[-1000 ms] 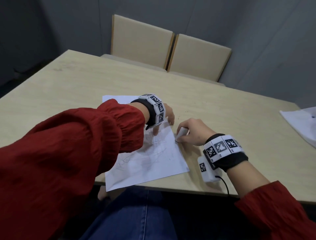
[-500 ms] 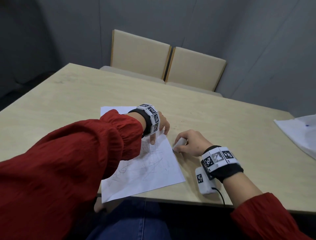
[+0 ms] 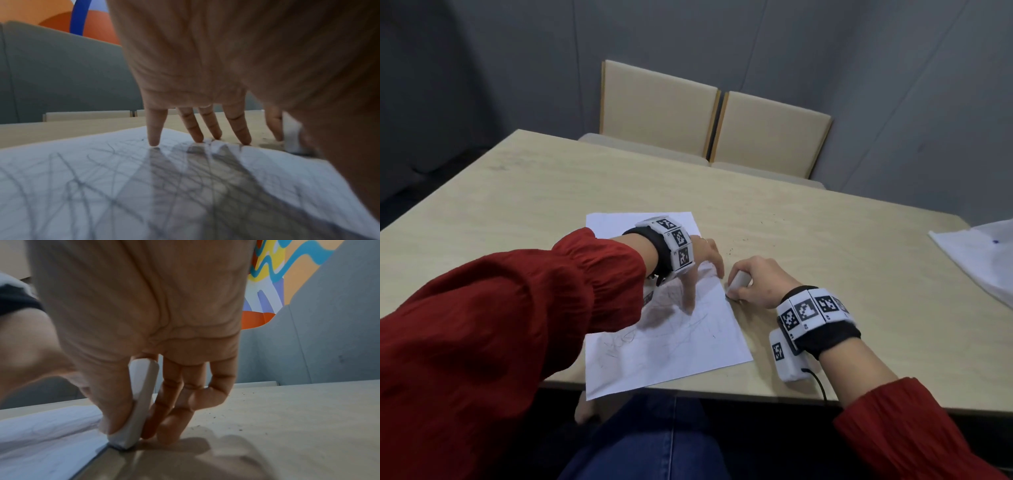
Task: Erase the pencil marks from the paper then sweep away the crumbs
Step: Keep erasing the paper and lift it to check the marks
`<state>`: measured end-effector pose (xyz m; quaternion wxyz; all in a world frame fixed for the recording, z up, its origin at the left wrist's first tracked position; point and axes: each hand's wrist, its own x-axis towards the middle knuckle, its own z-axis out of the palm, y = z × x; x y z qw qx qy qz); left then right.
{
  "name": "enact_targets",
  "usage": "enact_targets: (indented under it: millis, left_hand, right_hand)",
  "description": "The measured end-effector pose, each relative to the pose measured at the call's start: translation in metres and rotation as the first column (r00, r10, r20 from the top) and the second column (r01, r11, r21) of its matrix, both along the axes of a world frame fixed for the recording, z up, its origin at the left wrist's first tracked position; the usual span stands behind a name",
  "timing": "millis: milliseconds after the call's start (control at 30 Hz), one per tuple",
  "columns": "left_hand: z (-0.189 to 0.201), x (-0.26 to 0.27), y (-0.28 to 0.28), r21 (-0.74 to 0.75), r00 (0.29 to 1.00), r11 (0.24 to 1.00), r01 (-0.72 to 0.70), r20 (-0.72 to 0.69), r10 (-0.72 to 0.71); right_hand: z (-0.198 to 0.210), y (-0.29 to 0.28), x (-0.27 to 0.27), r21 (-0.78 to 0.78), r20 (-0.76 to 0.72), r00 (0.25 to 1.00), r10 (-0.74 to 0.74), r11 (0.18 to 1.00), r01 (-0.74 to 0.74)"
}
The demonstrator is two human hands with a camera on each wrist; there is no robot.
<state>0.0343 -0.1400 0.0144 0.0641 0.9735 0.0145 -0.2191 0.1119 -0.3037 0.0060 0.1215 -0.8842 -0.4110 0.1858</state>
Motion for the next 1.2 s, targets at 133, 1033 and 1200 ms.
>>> enact_targets:
  millis: [133, 1033, 1200]
  left_hand:
    - [-0.005, -0.012, -0.001, 0.004, 0.999, 1.000, 0.030, -0.018, -0.030]
    - [-0.023, -0.050, -0.017, -0.143, 0.963, 0.972, -0.186, 0.168, 0.209]
    - [-0.012, -0.044, -0.021, -0.014, 0.958, 0.988, -0.155, 0.242, 0.153]
  right_hand:
    - [0.002, -0.001, -0.001, -0.020, -0.010, 0.999, -0.047, 0.999, 0.046]
    - [0.021, -0.015, -0.055, -0.146, -0.135, 0.970, -0.203, 0.972, 0.183]
    - [0.022, -0.005, -0.066, -0.178, 0.122, 0.980, -0.157, 0.968, 0.177]
